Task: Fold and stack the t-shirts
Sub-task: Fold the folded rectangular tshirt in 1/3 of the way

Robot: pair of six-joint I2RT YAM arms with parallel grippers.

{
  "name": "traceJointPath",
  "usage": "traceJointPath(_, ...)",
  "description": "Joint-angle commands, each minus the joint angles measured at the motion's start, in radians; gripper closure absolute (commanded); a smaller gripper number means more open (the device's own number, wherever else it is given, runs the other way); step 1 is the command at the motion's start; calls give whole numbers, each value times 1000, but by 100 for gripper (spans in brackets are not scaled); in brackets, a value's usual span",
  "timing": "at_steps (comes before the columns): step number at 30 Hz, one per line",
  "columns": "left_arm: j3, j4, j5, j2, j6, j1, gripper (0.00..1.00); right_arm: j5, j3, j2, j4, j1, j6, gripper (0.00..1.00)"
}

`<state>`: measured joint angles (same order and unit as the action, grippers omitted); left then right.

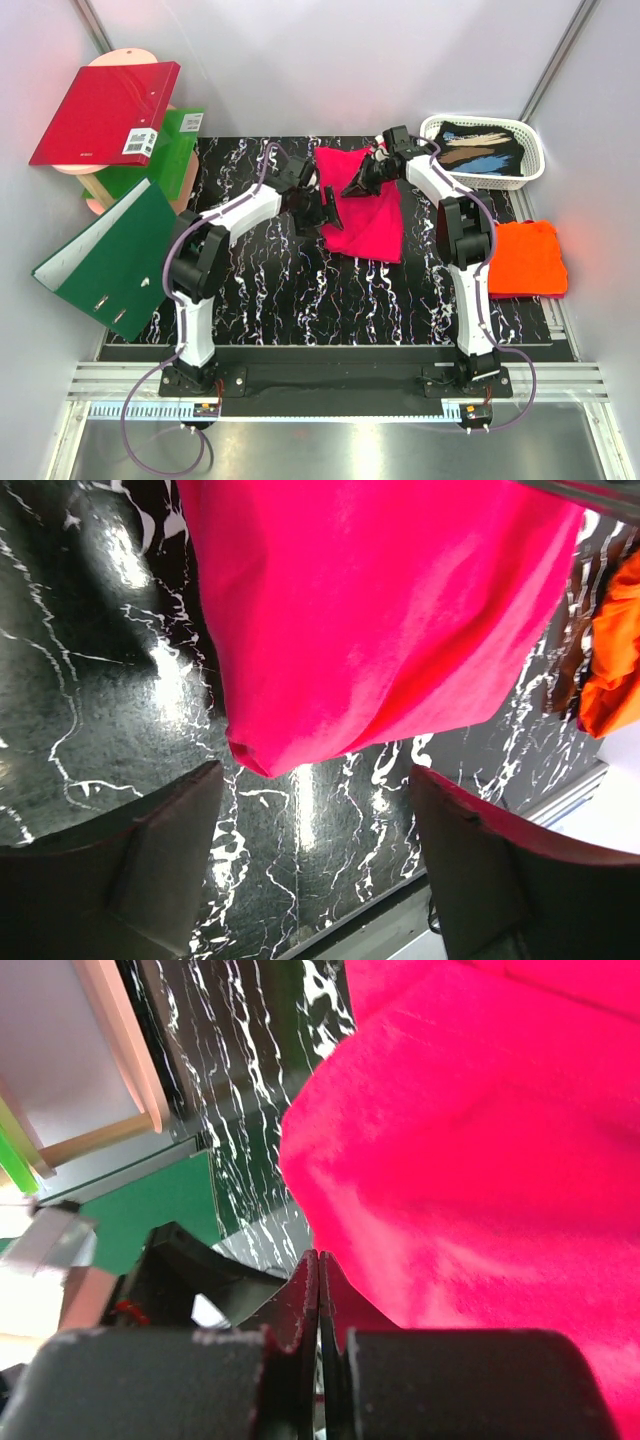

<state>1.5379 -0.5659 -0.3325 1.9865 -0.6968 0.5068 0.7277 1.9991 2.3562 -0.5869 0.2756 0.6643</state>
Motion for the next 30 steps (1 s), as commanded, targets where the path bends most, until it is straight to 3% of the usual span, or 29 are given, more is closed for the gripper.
traceJointPath(1,18,43,-19,32,3,25,27,56,33,-6,-48,-4,-3,100)
traceJointPath(9,39,43,-20,124,13,49,37,81,-5,14,-56,2,-9,100)
traceJointPath(10,41,41,-16,129,13,49,49,84,-3,29,-71,2,-9,100)
traceJointPath(12,39,43,-16,133,14,49,63,96,-2,47,-89,2,-14,100)
traceJointPath(13,37,40,-10,133,16,49,78,98,-2,66,-115,4,-22,100)
traceJointPath(15,36,20,10,129,20,49,98,99,3,83,-163,2,-40,100)
traceJointPath(24,68,-78,27,52,8,38,100,-105,133,147,-447,4,-149,100)
traceJointPath(30,74,-192,53,9,5,36,100,-214,159,137,-476,2,-167,100)
